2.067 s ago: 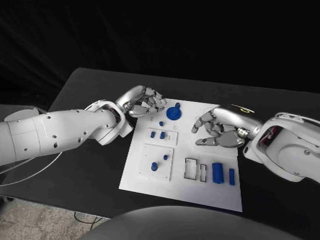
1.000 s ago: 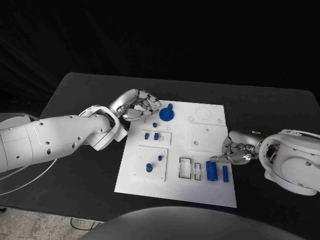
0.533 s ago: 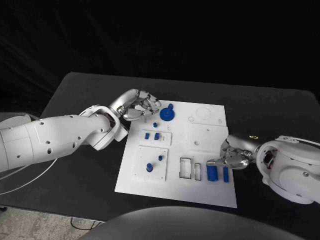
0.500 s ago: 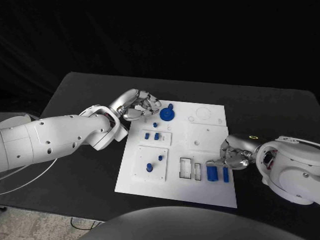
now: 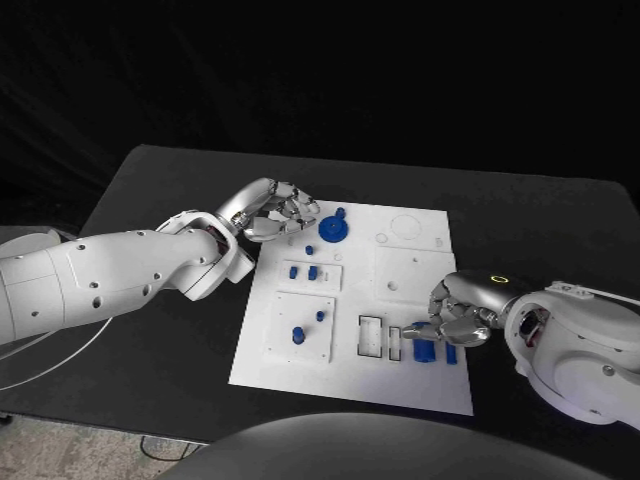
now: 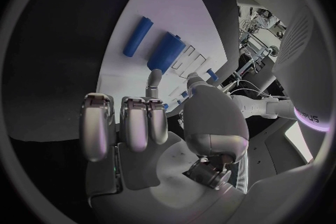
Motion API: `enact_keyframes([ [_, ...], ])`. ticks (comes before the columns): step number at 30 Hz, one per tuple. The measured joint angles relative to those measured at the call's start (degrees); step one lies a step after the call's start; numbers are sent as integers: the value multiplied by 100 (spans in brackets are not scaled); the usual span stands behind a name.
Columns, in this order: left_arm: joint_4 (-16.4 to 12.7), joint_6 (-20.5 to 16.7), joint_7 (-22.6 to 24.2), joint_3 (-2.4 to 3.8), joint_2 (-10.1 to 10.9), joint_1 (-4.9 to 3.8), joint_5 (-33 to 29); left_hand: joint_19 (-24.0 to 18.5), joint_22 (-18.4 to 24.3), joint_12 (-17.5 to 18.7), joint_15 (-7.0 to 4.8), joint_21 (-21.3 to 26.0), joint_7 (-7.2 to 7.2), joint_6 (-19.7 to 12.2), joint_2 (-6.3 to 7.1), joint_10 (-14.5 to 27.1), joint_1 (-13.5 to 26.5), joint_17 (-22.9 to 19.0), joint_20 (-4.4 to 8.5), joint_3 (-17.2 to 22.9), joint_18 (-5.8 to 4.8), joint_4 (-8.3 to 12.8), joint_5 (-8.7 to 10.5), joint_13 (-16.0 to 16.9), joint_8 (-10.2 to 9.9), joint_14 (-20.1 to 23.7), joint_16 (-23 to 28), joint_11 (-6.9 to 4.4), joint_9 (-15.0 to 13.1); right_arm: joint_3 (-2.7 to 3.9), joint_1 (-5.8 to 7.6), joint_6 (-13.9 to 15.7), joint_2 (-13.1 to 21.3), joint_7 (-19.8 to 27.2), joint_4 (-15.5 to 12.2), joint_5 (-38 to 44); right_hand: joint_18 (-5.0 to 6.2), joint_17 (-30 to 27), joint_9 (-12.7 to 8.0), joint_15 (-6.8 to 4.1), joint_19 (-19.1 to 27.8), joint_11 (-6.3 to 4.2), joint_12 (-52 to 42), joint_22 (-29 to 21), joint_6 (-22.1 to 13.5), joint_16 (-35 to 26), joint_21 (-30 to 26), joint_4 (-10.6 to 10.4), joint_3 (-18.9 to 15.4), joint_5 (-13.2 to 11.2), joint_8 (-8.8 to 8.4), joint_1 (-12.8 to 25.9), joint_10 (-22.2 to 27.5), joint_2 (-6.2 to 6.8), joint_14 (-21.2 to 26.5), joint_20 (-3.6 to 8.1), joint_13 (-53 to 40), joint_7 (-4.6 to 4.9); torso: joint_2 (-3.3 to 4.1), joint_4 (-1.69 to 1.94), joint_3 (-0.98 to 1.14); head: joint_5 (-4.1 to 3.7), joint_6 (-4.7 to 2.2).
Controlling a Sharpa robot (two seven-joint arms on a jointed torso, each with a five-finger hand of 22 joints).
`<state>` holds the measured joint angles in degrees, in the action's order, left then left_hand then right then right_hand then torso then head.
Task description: Assemble the parts on the task board
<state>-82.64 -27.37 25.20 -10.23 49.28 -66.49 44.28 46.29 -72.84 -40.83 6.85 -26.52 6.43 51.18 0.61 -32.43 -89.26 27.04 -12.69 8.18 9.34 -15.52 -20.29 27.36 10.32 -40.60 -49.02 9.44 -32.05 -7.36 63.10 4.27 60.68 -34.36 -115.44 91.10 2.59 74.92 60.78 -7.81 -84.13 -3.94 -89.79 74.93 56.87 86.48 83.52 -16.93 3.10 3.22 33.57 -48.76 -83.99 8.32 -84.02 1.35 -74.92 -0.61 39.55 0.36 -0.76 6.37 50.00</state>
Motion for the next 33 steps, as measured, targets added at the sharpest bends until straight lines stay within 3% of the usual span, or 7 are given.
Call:
enact_keyframes([
  [8,5,13,-16,0,1,0,-1,0,1,0,0,0,0,0,0,0,0,0,0,0,1,0,0,0,0,0,0,0,0,0,-106,-181,-61,-85,20,298,0,0,-167,0,0,0,0,-1,-62,-66,-121,0,0,0,-465,-136,0,-106,0,0,0,44,-4,4,-2,-11,0],
  [17,7,25,-33,-1,23,1,-2,0,-6,0,0,-24,0,0,0,0,0,0,0,0,1,0,0,-7,0,0,0,0,1,-1,-219,-481,-108,-160,31,710,-1,-1,-235,0,0,1,0,-1,-28,-90,-177,19,19,82,-611,-201,0,-176,0,-1,1,78,1,6,3,14,0],
  [25,9,39,-47,-1,24,6,-2,0,-9,-23,4,-27,0,0,-3,0,-3,0,0,0,1,0,0,-7,0,-5,0,0,-4,-1,-251,-624,-138,-190,28,950,0,-1,-235,0,0,1,0,-2,67,-111,-177,19,52,191,-634,-254,-1,-228,0,-1,1,81,1,4,3,6,0],
  [28,9,46,-53,-1,22,9,-3,0,-13,-23,21,-27,0,0,-23,0,-23,-1,0,0,0,0,-23,-13,0,-21,0,0,-4,-1,-257,-642,-155,-195,39,993,0,-1,-224,1,0,1,0,-2,84,-111,-203,56,107,593,-742,-453,0,-289,0,-1,1,98,1,4,2,2,0],
  [33,9,61,-68,-1,21,11,-3,0,-24,-23,21,-27,0,0,-23,0,-22,-4,0,9,0,9,-23,-19,0,-21,0,0,-3,5,-260,-648,-205,-197,81,1009,0,-1,-268,1,0,44,0,-2,86,-155,-226,194,245,1748,-984,-828,1,-282,0,-1,2,105,-2,7,1,2,0],
])
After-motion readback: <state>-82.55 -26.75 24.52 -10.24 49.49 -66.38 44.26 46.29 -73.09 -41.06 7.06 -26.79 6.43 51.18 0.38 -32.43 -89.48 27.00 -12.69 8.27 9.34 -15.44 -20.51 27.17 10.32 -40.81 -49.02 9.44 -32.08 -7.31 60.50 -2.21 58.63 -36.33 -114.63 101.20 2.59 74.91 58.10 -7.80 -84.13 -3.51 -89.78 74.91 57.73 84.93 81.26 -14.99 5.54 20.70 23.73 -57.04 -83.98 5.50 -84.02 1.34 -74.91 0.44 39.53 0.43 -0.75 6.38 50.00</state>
